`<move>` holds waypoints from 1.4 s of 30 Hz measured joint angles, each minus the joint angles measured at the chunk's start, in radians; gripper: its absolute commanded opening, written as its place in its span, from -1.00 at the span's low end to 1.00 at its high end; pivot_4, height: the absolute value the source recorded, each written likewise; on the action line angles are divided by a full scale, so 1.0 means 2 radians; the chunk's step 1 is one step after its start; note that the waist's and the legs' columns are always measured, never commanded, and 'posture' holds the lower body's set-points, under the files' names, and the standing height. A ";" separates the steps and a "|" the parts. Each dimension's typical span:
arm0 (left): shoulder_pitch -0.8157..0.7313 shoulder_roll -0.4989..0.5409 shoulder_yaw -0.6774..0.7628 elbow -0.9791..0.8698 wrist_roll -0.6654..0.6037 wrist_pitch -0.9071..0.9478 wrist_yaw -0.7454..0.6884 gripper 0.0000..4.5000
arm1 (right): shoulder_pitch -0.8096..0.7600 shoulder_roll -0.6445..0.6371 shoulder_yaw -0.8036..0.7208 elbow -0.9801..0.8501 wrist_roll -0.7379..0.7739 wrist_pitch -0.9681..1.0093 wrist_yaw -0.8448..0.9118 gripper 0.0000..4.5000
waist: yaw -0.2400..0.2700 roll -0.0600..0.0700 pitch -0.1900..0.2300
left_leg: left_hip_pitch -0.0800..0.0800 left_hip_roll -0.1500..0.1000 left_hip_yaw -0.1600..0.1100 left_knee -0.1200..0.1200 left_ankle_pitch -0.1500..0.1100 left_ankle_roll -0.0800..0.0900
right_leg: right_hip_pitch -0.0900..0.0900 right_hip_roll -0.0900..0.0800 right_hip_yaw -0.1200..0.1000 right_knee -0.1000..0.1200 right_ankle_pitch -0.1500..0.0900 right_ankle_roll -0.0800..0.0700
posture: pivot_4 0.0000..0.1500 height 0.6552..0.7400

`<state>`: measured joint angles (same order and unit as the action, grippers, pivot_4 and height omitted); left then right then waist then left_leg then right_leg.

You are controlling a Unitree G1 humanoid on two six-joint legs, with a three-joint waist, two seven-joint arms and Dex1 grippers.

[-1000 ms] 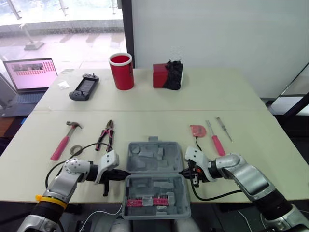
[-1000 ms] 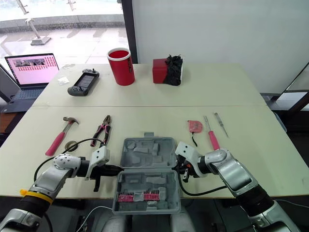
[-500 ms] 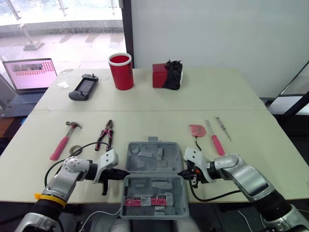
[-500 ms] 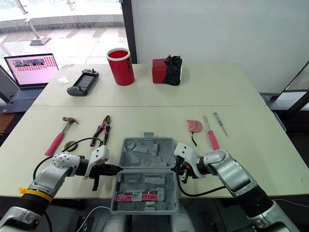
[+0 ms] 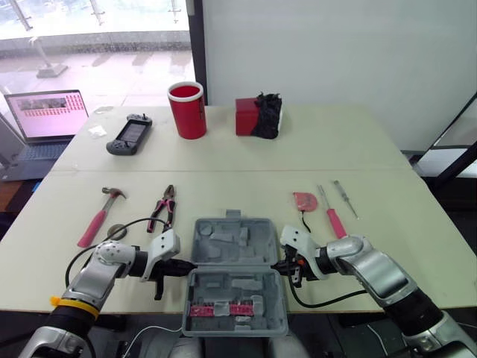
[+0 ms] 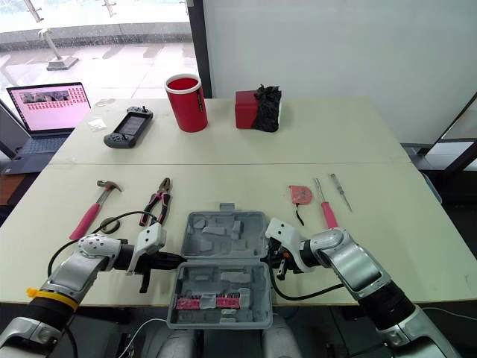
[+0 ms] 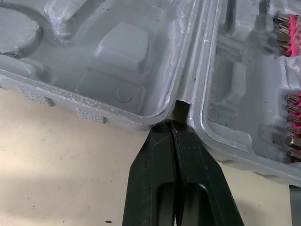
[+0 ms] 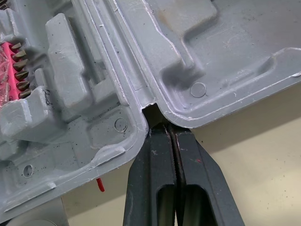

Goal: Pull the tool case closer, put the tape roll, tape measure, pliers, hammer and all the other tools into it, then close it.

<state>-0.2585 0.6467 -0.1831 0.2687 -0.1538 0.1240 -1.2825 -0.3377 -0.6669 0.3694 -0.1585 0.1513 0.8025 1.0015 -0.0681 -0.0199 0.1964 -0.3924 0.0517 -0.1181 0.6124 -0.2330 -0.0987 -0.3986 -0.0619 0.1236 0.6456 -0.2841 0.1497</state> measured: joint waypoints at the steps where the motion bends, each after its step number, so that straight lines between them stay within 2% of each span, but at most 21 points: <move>1: -0.001 0.000 0.000 0.001 0.001 -0.002 0.000 -1.00 | 0.000 -0.002 0.001 0.002 0.000 -0.004 0.002 -0.98 | 0.000 0.000 0.000 | 0.000 0.000 0.000 0.000 0.000 0.000 | 0.000 0.000 0.000 0.000 0.000 0.000 | 1.00 1.00; 8: 0.000 0.004 0.001 0.002 -0.002 -0.002 0.000 -1.00 | 0.011 -0.050 -0.016 0.018 0.006 -0.042 0.023 -0.98 | 0.001 0.000 0.000 | 0.000 0.000 0.000 0.000 0.000 0.000 | 0.000 0.000 0.000 0.000 0.000 0.000 | 1.00 1.00; 12: 0.014 0.024 0.032 0.002 -0.021 0.003 0.002 -1.00 | 0.038 -0.076 -0.080 0.031 0.031 -0.086 0.044 -0.98 | -0.002 0.000 0.000 | 0.000 0.000 0.000 -0.001 0.000 0.000 | -0.001 0.000 0.000 0.000 0.000 0.000 | 1.00 1.00; 15: 0.041 0.038 0.081 -0.030 -0.063 0.024 0.003 -1.00 | 0.071 -0.083 -0.128 0.021 0.064 -0.112 0.061 -0.98 | 0.000 0.000 0.001 | -0.001 0.000 0.000 -0.001 0.000 0.000 | -0.001 0.000 0.000 0.000 0.000 0.000 | 1.00 1.00; 17: 0.061 0.050 0.127 -0.053 -0.096 0.043 0.012 -0.76 | 0.094 -0.088 -0.177 0.020 0.100 -0.112 0.073 -1.00 | 0.000 0.000 0.001 | -0.001 0.000 0.000 -0.001 0.000 0.000 | -0.001 0.000 0.000 0.000 0.000 0.000 | 1.00 1.00; 18: 0.068 0.055 0.140 -0.057 -0.102 0.045 0.014 -0.65 | 0.099 -0.091 -0.191 0.020 0.107 -0.113 0.076 -0.88 | 0.000 0.000 0.001 | -0.001 0.000 0.000 -0.001 0.000 0.000 | -0.001 0.000 0.000 0.000 0.000 0.000 | 1.00 1.00; 20: 0.098 0.073 0.183 -0.071 -0.121 0.055 0.022 -0.20 | 0.122 -0.100 -0.239 0.025 0.130 -0.123 0.086 -0.57 | 0.000 0.000 0.001 | -0.001 0.000 0.000 -0.001 0.000 0.000 | -0.001 0.000 0.000 0.000 0.000 0.000 | 1.00 1.00; 24: 0.153 0.094 0.248 -0.069 -0.128 0.048 0.035 0.72 | 0.152 -0.110 -0.312 0.084 0.142 -0.165 0.094 0.31 | 0.000 0.000 0.001 | -0.001 0.000 0.000 -0.001 0.000 0.000 | -0.001 0.000 0.000 -0.001 -0.001 -0.002 | 1.00 1.00; 25: 0.165 0.097 0.262 -0.059 -0.128 0.042 0.039 0.89 | 0.161 -0.110 -0.328 0.100 0.143 -0.174 0.096 0.48 | 0.000 0.000 0.001 | -0.001 0.000 0.000 -0.001 0.000 0.000 | -0.001 0.000 0.000 -0.001 -0.001 -0.002 | 1.00 1.00; 26: 0.174 0.098 0.275 -0.050 -0.128 0.037 0.043 1.00 | 0.167 -0.110 -0.337 0.115 0.143 -0.183 0.099 0.74 | -0.001 0.000 0.001 | -0.001 0.000 0.001 -0.001 0.000 0.000 | -0.002 0.000 0.000 -0.001 -0.001 -0.002 | 1.00 1.00; 27: 0.180 0.098 0.286 -0.039 -0.128 0.026 0.044 1.00 | 0.172 -0.110 -0.346 0.128 0.144 -0.194 0.106 0.94 | -0.001 0.000 0.001 | -0.001 0.000 0.001 -0.001 0.000 0.000 | -0.002 0.000 0.000 -0.001 -0.001 -0.002 | 1.00 1.00; 34: 0.189 0.109 0.336 0.045 -0.128 -0.020 0.049 1.00 | 0.170 -0.122 -0.386 0.207 0.147 -0.252 0.128 0.98 | -0.001 -0.001 0.001 | -0.001 0.000 0.001 -0.001 0.000 0.000 | -0.003 -0.001 0.000 -0.001 -0.001 -0.002 | 1.00 1.00; 42: 0.182 0.106 0.335 0.039 -0.133 -0.024 0.052 1.00 | 0.166 -0.123 -0.386 0.163 0.170 -0.217 0.127 0.98 | -0.001 0.000 0.002 | -0.002 0.000 0.001 -0.001 0.000 0.000 | -0.003 -0.001 0.000 -0.001 -0.001 -0.002 | 1.00 1.00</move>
<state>0.1054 0.8586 0.4870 0.3457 -0.4197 0.0758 -1.1785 -0.0058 -0.9137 -0.4024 0.1670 0.4916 0.3694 1.2548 -0.0704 -0.0202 0.1997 -0.3963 0.0521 -0.1154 0.6105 -0.2334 -0.0992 -0.4052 -0.0631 0.1243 0.6444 -0.2857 0.1450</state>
